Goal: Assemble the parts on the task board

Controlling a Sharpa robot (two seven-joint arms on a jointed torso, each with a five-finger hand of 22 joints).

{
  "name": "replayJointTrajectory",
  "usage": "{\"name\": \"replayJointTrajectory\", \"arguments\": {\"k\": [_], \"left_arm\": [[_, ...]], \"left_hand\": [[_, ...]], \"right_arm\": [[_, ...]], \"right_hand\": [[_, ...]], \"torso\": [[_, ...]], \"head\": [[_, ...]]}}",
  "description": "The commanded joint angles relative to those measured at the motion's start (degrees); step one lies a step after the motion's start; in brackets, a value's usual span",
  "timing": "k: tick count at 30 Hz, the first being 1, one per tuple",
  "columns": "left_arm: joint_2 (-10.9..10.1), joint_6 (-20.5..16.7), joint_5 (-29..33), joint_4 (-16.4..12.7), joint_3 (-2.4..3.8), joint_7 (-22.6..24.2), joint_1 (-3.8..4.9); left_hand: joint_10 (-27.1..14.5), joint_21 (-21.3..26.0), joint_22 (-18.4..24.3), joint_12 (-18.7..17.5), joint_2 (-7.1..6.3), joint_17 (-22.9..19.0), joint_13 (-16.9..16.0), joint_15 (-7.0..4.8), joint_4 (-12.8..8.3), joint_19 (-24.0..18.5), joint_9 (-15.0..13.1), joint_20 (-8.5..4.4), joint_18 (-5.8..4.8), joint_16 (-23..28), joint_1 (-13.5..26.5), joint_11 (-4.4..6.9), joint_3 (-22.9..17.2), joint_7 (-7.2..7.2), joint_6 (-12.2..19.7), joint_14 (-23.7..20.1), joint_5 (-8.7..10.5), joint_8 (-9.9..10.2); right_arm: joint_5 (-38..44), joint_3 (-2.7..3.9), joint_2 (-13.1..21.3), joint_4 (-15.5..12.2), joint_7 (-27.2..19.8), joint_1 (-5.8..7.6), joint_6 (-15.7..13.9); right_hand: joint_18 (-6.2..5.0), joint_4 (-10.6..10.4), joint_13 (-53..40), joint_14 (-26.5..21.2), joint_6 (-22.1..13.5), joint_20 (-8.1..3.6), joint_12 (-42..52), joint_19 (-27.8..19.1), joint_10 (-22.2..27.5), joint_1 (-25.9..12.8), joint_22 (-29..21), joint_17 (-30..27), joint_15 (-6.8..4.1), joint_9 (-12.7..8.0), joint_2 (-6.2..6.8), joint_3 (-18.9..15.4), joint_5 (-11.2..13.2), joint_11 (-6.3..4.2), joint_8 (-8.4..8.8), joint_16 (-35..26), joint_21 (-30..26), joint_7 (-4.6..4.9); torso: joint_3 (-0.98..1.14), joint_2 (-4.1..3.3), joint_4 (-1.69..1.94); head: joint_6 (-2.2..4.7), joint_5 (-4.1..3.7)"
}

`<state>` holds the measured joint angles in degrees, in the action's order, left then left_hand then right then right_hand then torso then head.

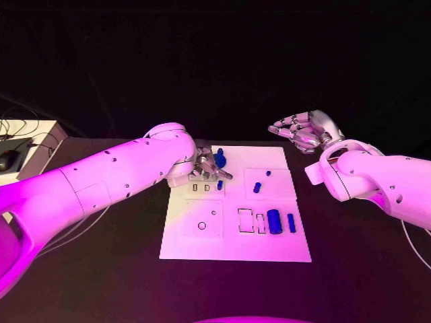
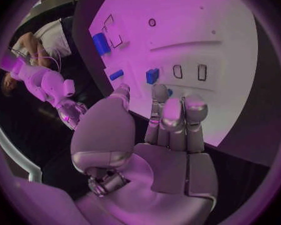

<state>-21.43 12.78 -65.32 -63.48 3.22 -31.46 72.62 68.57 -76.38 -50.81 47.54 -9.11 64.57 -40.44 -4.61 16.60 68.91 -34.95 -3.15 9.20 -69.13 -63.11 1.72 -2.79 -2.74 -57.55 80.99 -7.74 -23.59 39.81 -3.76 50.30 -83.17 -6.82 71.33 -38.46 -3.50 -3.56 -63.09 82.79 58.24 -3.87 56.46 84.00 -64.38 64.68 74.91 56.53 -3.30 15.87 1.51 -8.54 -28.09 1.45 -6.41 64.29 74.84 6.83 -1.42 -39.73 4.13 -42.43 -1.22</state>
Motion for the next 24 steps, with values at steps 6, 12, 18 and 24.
{"name": "replayJointTrajectory", "arguments": {"k": [6,12,18,24], "left_arm": [[0.91,2.75,0.12,1.27,-0.23,-0.41,0.15],[1.11,2.76,0.45,2.45,-0.29,-0.11,0.14],[1.64,2.53,0.92,3.07,-0.8,0.25,0.1],[1.84,2.17,1.6,3.57,-1.2,0.54,0.08]], "left_hand": [[-0.05,0.59,-1.32,0.41,-0.18,0.21,0.6,-0.06,0.01,0.7,-6.07,-0.21,-1.1,0.37,0.6,0.17,-2.8,0.58,0.07,0.35,-0.28,0.26],[-0.23,0.95,-2.14,0.71,-0.23,0.22,1.0,-0.04,0.02,0.81,-7.4,-0.21,-1.16,0.41,0.31,0.15,-3.75,0.56,-0.17,0.3,-0.31,1.18],[-0.3,1.16,-2.47,0.8,-0.37,0.19,1.19,-0.01,-0.01,0.79,-7.77,-0.19,-1.17,0.44,0.04,0.13,-5.11,0.54,-0.25,0.22,-0.28,1.42],[-0.4,1.36,-2.77,0.89,-0.44,0.07,1.41,0.0,0.0,0.79,-8.12,-0.16,-1.17,0.54,0.19,0.12,-5.35,0.51,-0.2,0.15,-0.26,1.58]], "right_arm": [[0.39,0.04,-0.24,0.11,0.65,0.04,0.49],[0.56,0.04,-0.33,0.14,0.95,0.04,0.66],[0.68,0.04,-0.45,0.21,1.11,0.04,0.78],[0.76,0.04,-0.62,0.26,1.16,0.04,1.06]], "right_hand": [[-0.21,-0.13,0.1,-0.16,0.08,0.09,-0.39,4.83,0.26,-0.66,11.09,0.07,0.34,0.11,0.04,-0.17,-0.78,-0.08,0.35,-0.12,-0.21,0.12],[-0.21,0.05,0.08,-0.15,0.2,0.1,-0.31,4.83,0.21,-0.69,11.09,0.14,0.33,0.17,-0.16,-0.24,-0.9,-0.09,0.47,-0.12,-0.22,0.1],[-0.22,0.05,0.12,-0.15,0.23,0.1,-0.36,4.82,0.24,-0.82,11.08,0.12,0.33,0.19,-0.19,-0.33,-0.83,-0.09,0.51,-0.16,-0.26,0.1],[-0.2,0.07,0.08,-0.15,0.3,0.08,-0.28,4.84,0.15,-0.89,11.1,0.14,0.32,0.23,-0.26,-0.4,-0.8,-0.11,0.57,-0.18,-0.18,0.07]], "torso": [[-0.14,0.12,0.18],[-0.17,0.09,0.28],[-0.3,0.06,0.27],[-0.28,0.07,0.22]], "head": [[-0.42,-0.45],[-0.49,-0.54],[-0.51,-0.64],[-0.64,-0.66]]}}
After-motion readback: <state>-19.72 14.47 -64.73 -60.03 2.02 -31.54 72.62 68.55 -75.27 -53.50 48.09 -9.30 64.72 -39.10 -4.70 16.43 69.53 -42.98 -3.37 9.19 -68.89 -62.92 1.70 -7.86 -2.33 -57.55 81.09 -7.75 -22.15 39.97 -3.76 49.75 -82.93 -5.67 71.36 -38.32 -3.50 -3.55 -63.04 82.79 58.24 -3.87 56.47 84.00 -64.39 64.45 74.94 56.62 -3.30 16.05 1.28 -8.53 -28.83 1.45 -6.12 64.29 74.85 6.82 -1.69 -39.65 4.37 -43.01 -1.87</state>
